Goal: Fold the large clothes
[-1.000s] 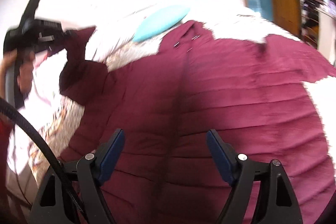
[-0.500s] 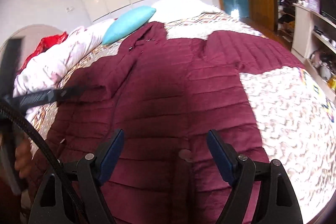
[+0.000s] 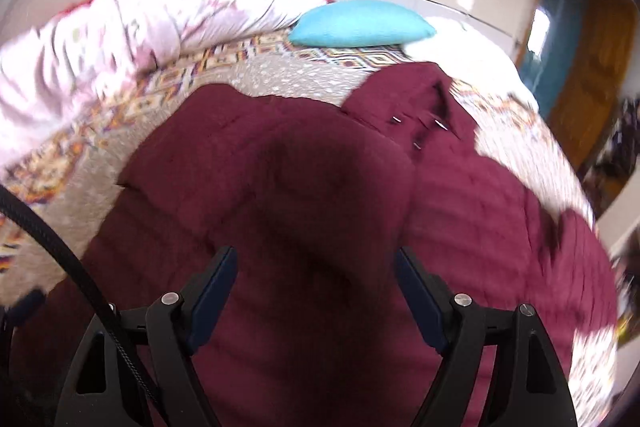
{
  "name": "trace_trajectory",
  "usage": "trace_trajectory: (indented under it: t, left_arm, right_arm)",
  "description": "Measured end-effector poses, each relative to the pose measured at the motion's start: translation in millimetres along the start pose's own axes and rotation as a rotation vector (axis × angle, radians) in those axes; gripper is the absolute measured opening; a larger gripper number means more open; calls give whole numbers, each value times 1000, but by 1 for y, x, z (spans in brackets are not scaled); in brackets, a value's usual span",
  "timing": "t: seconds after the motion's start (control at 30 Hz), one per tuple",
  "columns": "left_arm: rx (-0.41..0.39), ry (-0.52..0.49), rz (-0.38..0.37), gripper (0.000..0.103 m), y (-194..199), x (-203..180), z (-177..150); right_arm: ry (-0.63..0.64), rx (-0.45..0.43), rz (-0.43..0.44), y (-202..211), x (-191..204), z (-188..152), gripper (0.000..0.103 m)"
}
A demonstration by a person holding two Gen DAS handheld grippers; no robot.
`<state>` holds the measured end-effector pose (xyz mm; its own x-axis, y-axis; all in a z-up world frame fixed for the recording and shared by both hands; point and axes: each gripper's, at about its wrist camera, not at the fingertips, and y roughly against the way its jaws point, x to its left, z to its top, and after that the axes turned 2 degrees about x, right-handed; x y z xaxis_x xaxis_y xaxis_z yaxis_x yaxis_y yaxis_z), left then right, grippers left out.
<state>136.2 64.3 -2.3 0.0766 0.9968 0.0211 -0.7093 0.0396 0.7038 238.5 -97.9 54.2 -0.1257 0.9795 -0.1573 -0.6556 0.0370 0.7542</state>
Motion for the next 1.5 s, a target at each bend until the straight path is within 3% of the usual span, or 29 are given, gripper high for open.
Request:
trace_trajectory:
  t: [0.1,0.13,0.17,0.27,0.33,0.47,0.67,0.77,0.87,0.97,1.1,1.2,1.23,1.27,1.4,1.5]
  left_arm:
    - [-46,5,-8,78,1,1,-6]
    - [-54,-14,-6,79,2,-3,-7]
    - [-56,-29,-5,80,1,-5,-8]
    - [-60,-41,-3,81,1,-7,-8]
    - [-55,-36,-10,81,0,-5,-8]
    - [-51,-39,-9,82,0,-7,-9]
    - [-38,-68,23,83,-1,-14,-10]
    - [-30,-78,33,84,-2,-16,-10]
    - [-24,-84,39,84,-3,-17,-10]
    - [-15,-98,54,85,-4,-19,-10]
    - [-12,-108,71,86,-5,-21,-10]
    - [-7,-114,82,87,-5,-22,-9]
    - [-5,-117,85,87,-6,-22,-9]
    - [-4,-119,87,87,-6,-22,-9]
    - [-2,-127,98,87,-7,-24,-9]
    - [-2,-132,105,88,-7,-25,-9]
  right_arm:
    - [89,68,-69,-36,21,17,82]
    - [119,79,-111,-44,25,21,59]
    - [125,83,-130,-46,24,25,27]
    - [-55,74,-76,-36,-15,38,12]
    - [-213,37,-69,-21,-60,37,9]
    - [-474,-5,-62,2,-146,11,8]
    - [-801,32,52,-5,-234,-73,9]
    - [-884,52,34,-5,-261,-110,7]
    - [-942,27,92,9,-283,-137,1]
    - [-914,9,30,31,-300,-147,2]
    - [-927,0,5,51,-332,-165,10]
    - [-1012,-19,11,58,-360,-186,38]
    - [-1043,-25,8,60,-370,-194,52]
    - [-1090,-35,4,61,-383,-204,56]
    - [-1231,-51,35,52,-421,-233,56]
    - [-1334,-92,104,43,-448,-249,56]
